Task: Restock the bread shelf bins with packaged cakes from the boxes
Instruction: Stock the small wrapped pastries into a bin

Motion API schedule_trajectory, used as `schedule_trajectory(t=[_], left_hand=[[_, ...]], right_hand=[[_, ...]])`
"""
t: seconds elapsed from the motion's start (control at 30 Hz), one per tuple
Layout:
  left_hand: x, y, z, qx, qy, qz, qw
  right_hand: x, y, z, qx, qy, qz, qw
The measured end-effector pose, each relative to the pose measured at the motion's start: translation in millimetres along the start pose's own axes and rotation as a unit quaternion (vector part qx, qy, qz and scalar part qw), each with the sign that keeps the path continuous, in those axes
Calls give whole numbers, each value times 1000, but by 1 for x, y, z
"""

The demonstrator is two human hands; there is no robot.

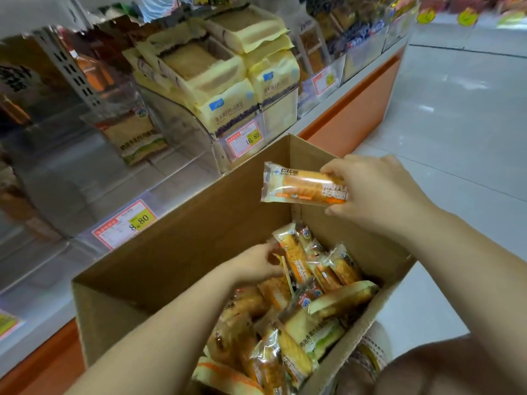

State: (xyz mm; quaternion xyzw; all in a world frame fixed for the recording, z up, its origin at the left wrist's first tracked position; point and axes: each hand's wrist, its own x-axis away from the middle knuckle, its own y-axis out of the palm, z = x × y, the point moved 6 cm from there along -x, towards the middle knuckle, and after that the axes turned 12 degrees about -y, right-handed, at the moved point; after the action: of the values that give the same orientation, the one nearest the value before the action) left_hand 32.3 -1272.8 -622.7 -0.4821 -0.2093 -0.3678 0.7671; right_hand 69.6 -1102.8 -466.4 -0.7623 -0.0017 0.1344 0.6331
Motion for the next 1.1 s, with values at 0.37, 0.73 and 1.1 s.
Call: schedule_trajectory(t=[0.37, 0.73, 1.1], left_hand=[[-32, 114, 22, -270, 45, -12, 962], [-41, 134, 19, -68, -11, -110, 992], [-24, 129, 21, 147, -52, -267, 951]], right_hand=[[3, 9, 26, -10, 33, -14, 999], [3, 12, 31, -47, 35, -6, 998], [2, 13, 28, -61, 32, -9, 998]])
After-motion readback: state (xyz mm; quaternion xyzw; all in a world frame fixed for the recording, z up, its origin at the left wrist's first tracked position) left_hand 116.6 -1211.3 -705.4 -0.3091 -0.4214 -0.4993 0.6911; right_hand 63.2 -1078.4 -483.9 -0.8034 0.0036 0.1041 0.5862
